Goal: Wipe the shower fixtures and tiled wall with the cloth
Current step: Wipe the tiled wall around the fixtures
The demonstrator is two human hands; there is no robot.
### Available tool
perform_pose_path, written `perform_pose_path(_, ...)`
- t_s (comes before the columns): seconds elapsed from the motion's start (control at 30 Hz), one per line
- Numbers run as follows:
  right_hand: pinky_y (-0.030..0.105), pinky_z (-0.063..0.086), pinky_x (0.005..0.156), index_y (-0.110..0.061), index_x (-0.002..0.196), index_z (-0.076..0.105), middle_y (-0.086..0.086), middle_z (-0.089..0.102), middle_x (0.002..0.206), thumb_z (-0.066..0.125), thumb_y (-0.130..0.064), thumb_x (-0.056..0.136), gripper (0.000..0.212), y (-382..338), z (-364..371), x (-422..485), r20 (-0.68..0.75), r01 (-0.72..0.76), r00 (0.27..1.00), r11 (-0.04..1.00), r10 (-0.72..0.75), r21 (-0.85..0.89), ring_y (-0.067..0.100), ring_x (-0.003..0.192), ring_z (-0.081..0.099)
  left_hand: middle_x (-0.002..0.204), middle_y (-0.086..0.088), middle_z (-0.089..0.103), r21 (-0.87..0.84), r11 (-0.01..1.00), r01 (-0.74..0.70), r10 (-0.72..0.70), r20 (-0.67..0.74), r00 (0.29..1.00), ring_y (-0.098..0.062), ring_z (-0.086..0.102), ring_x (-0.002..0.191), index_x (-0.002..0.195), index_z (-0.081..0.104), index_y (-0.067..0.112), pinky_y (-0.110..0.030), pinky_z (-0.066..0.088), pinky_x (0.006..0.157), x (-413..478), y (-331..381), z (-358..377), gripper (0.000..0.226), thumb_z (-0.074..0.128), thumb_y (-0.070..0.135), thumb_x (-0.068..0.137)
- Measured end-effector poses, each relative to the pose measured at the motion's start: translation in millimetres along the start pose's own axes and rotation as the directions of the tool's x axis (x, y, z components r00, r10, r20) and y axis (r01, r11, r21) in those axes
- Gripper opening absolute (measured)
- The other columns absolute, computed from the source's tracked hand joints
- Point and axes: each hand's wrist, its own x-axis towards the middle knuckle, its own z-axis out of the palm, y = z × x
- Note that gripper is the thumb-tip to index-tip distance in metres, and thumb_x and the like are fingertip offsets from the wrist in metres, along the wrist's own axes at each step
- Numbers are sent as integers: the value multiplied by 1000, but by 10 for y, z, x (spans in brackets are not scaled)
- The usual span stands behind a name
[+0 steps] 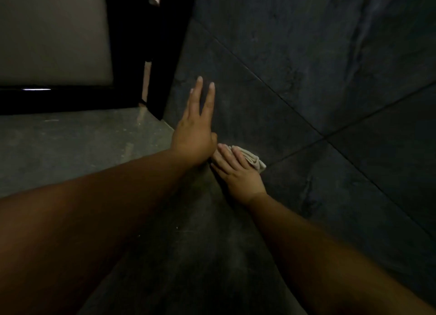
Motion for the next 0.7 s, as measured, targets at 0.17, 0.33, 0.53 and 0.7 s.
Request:
perform_pose_path(0.17, 38, -4, 116, -17, 128, 57, 4, 47, 142, 29, -14, 79, 56, 152, 173, -686, -69, -15, 998, 1000, 15, -5, 21, 134, 31, 153, 0, -29, 57, 998, -23, 21, 31, 999, -23, -10, 145, 145, -19, 27, -42, 21, 116, -114, 249, 108, 99, 58, 14, 86)
perform_pose_path(0.33, 41, -4, 115, -19, 127, 57, 3, 38, 145, 76, -12, 64, 67, 384, 238, -1387, -27, -2, 1000, 995, -1, -97, 25, 139, 20, 154, -1, -25, -192, 978, 82, -83, 3, 997, -28, 4, 145, 147, -16, 22, -43, 30, 112, -222, 717, 209, 94, 56, 16, 87)
perform_pose_path(0.53, 40, -8, 117, -27, 138, 44, 0, 27, 152, 37, -19, 82, 57, 771, -91, -1743, -144, -81, 988, 979, 55, -187, 25, 145, -10, 156, -8, -13, -436, 879, 192, -224, -23, 974, -33, 12, 143, 149, -8, 16, -42, 24, 115, -217, 1213, 171, 87, 54, 19, 87)
perform_pose_path(0.7, 44, -8, 116, -33, 141, 31, 0, 18, 153, 47, -20, 85, 60, 1222, -847, -1611, -389, -293, 900, 934, 197, -204, 25, 145, -10, 155, -10, 3, -560, 828, -3, -160, -241, 957, -26, 16, 142, 150, 7, 16, -25, 15, 112, -210, 1425, -55, 80, 52, 10, 84)
